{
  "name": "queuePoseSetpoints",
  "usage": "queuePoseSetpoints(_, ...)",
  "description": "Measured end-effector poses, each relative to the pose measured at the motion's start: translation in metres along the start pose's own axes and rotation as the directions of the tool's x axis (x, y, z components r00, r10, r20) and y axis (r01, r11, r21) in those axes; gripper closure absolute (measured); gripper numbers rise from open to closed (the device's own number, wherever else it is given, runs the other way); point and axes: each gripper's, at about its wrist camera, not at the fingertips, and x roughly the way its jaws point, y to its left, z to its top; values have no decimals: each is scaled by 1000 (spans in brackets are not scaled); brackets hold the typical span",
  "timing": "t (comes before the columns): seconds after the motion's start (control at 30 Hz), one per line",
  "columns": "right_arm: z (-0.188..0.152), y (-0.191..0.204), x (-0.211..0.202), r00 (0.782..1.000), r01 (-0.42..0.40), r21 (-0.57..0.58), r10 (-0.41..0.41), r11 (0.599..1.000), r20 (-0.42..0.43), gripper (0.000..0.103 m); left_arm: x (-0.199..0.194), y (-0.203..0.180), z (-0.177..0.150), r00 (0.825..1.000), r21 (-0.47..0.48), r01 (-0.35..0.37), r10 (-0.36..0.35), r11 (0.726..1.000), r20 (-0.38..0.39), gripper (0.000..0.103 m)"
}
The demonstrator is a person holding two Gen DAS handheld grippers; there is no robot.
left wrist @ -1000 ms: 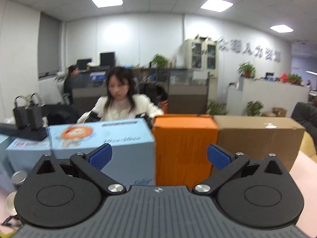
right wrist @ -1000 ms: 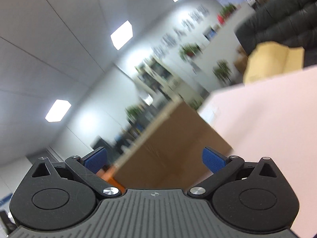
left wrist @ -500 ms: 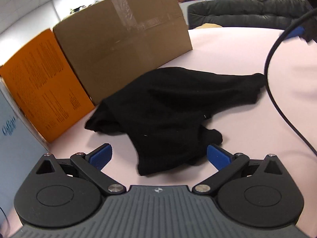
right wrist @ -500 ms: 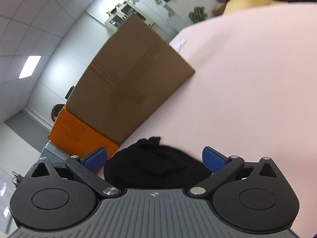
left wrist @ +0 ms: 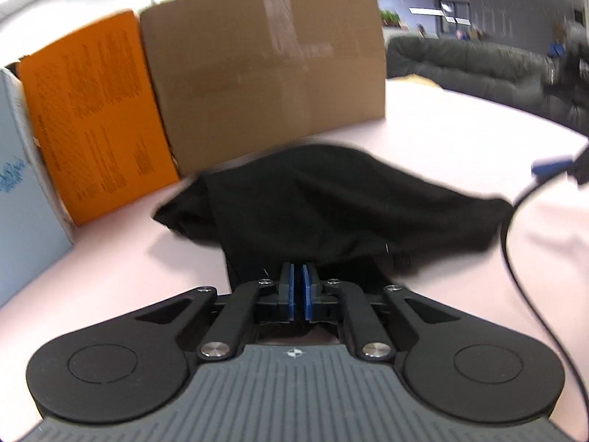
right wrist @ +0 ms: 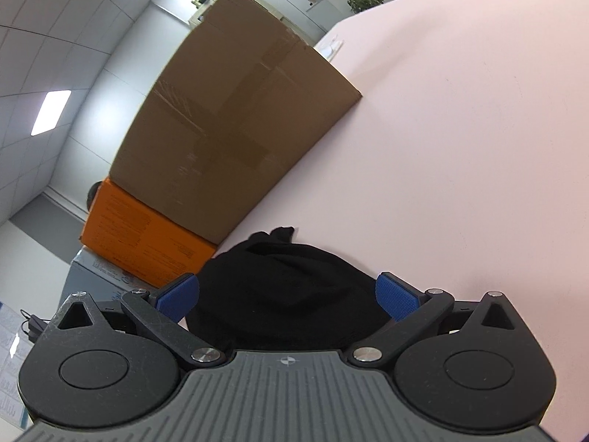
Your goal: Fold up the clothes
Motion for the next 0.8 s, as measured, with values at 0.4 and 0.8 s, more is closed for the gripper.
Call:
queuePoseSetpoints(0.4,6,-13,3,1000,23,26,-23,999,-3,0,-40,104,8,914,-400,-372,405,838,-4,92)
queuePoseSetpoints(0.8,6,-15,27,1000,4,38,-3,999,-29,0,12,-4,-20,992,-122,13,-28,992,-124,15)
